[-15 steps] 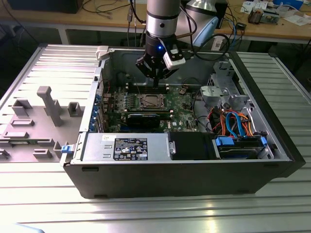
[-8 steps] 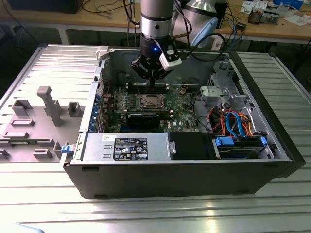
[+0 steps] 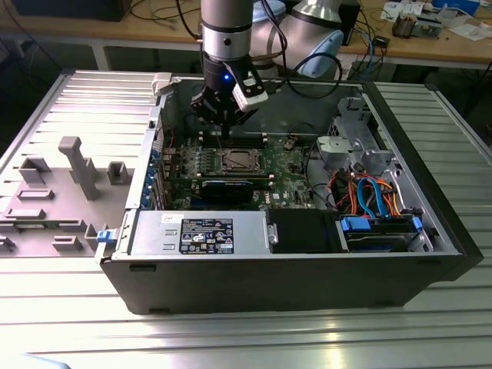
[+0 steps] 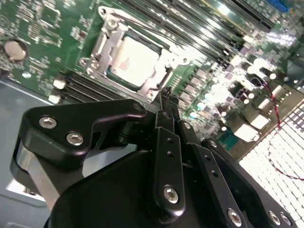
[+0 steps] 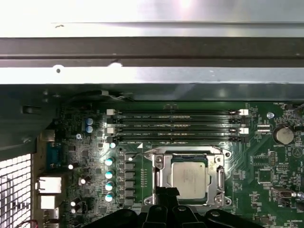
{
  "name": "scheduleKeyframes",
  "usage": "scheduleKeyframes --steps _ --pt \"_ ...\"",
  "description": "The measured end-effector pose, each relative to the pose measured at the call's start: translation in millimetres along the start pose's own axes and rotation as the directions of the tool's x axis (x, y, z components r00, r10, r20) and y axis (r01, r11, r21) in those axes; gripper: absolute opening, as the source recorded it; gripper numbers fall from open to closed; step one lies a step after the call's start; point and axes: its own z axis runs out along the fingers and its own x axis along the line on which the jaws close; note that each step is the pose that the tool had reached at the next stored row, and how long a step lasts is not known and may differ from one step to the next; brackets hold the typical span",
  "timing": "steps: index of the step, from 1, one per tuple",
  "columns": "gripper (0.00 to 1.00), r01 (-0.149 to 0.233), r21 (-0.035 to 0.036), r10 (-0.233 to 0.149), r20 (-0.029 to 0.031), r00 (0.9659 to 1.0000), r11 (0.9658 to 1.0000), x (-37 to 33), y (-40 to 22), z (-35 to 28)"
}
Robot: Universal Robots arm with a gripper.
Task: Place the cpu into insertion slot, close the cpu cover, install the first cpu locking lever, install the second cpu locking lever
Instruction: 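Install the first cpu locking lever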
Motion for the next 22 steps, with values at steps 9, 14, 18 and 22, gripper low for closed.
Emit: scheduleKeyframes --steps 9,14,18,22 --pt "0.11 0.061 -0.0009 -0.061 0.0016 0.9981 0.9981 5.9 0.0 2.7" --pt "0.11 0.061 -0.0008 -0.061 0.0016 0.9981 0.9982 7.1 0.0 2.7" --pt "0.11 0.061 -0.0009 -0.061 0.0016 0.9982 0.9982 8.1 0.0 2.7" --pt "0.11 0.061 -0.0008 -0.061 0.0017 0.9982 0.9982 11.9 0.1 2.6"
